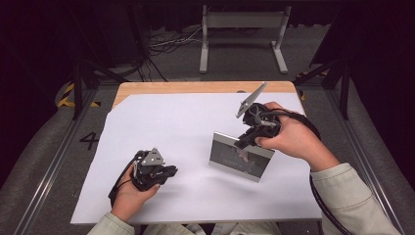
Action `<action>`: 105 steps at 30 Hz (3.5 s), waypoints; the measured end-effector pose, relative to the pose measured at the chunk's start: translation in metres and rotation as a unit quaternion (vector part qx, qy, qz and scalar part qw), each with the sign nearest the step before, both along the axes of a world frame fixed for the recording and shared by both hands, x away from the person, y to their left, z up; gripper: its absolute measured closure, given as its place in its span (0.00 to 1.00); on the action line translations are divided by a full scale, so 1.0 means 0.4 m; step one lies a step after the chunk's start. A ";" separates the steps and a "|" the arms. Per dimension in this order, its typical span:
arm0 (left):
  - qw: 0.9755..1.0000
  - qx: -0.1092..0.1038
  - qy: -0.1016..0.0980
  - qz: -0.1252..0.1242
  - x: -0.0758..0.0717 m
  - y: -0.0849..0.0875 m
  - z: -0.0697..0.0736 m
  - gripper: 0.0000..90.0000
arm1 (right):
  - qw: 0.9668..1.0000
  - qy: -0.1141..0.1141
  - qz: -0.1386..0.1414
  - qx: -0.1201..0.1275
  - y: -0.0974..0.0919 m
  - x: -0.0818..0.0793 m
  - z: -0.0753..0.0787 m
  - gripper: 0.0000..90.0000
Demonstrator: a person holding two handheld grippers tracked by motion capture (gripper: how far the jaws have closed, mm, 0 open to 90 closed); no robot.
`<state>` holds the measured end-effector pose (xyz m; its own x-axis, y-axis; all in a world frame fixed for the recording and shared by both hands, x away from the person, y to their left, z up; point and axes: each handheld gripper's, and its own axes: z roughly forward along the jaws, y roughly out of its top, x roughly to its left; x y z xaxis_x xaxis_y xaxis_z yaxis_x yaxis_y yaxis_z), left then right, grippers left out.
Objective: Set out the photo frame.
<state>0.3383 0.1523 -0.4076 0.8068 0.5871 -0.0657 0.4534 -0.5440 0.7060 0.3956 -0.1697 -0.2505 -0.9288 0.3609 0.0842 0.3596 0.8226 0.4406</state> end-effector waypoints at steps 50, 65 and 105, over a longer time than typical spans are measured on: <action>0.999 -0.003 0.006 0.051 -0.049 0.078 -0.009 0.92 | 0.984 0.000 0.174 -0.036 0.134 0.105 -0.091 0.94; 0.999 -0.003 0.007 0.045 -0.044 0.071 -0.010 0.91 | 0.987 -0.035 0.159 -0.013 0.118 0.122 -0.096 0.89; 0.997 -0.057 0.001 0.061 0.003 0.111 0.020 0.55 | 0.970 -0.171 -0.044 0.167 -0.176 -0.003 0.012 0.35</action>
<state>0.3394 0.1967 -0.3994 0.7298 0.6693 -0.1394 0.5129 -0.4012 0.7589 0.3945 -0.2400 -0.2457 -0.8894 0.4466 -0.0975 0.2079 0.5852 0.7838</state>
